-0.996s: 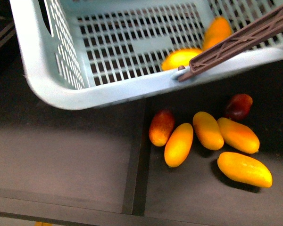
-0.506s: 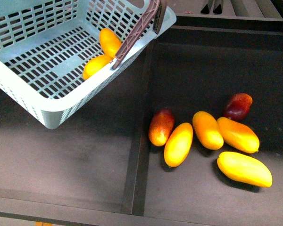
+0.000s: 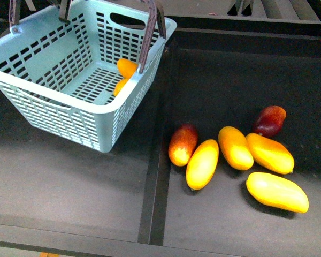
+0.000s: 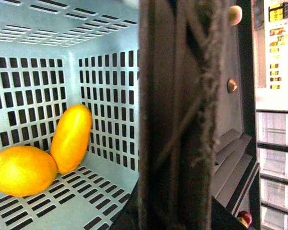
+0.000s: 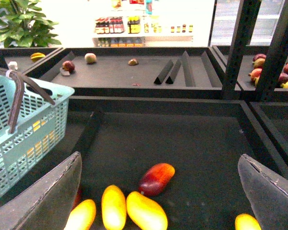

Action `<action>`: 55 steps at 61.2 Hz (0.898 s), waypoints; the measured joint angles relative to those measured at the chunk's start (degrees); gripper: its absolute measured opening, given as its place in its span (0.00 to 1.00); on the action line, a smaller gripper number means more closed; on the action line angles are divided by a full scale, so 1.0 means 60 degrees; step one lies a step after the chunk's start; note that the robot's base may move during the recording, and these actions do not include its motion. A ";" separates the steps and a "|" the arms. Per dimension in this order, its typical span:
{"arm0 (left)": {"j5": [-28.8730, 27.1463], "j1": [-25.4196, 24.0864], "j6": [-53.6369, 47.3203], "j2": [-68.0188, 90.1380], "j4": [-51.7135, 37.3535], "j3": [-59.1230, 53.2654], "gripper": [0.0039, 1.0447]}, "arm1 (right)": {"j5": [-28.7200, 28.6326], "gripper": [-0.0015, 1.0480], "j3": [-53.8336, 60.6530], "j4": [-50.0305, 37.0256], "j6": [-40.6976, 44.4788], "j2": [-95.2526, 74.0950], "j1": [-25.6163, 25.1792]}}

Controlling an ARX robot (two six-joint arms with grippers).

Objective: Pick lemon and mango into basket

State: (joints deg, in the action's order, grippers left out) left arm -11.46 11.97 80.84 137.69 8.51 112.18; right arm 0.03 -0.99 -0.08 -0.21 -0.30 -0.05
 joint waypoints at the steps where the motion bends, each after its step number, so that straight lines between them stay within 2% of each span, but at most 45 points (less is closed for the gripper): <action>1: 0.0058 -0.0033 0.0004 -0.0025 -0.0066 -0.0168 0.04 | 0.0000 0.92 0.0000 0.0000 0.0004 0.0000 0.0000; 17: 0.0532 -0.0641 0.0164 -0.0648 -0.0503 -0.1734 0.04 | -0.0004 0.92 0.0000 0.0000 0.0004 0.0000 0.0000; 34: -0.0361 -0.0903 -0.0047 -0.1865 -0.0991 -0.2805 0.52 | -0.0004 0.92 0.0000 0.0000 0.0004 0.0000 0.0000; 38: -0.1053 -0.0882 -0.0015 -0.2863 -0.1184 -0.3770 0.68 | -0.0004 0.92 0.0000 0.0000 0.0000 0.0000 0.0000; 41: -0.1596 -0.0827 0.0073 -0.3559 -0.1089 -0.4342 0.76 | 0.0000 0.92 0.0000 0.0000 0.0004 0.0000 0.0000; 45: -0.3089 -0.0597 0.0047 -0.4615 0.0281 -0.4878 0.90 | 0.0000 0.92 0.0000 0.0000 0.0000 0.0000 0.0000; 47: -0.3464 -0.0488 0.0102 -0.4940 0.0962 -0.4998 0.94 | 0.0000 0.92 0.0000 0.0000 0.0004 0.0000 0.0000; 50: -0.3785 -0.0295 0.0353 -0.5428 0.2040 -0.5268 0.93 | -0.0004 0.92 0.0000 0.0000 0.0000 0.0000 0.0000; 53: -0.3796 -0.0189 0.0470 -0.5537 0.2299 -0.5377 0.93 | -0.0004 0.92 0.0000 0.0000 0.0004 0.0000 0.0000; 54: -0.3574 -0.0200 0.0288 -0.5581 0.2058 -0.5501 0.93 | -0.0004 0.92 0.0000 0.0000 0.0004 0.0004 0.0000; 55: -0.2994 -0.0233 -0.0233 -0.5686 0.1198 -0.5920 0.90 | -0.0011 0.92 0.0000 0.0000 0.0004 0.0007 0.0000</action>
State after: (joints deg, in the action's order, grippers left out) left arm -29.43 10.57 79.44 103.57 15.70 76.66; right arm -0.03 -0.99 -0.08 -0.19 -0.25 -0.05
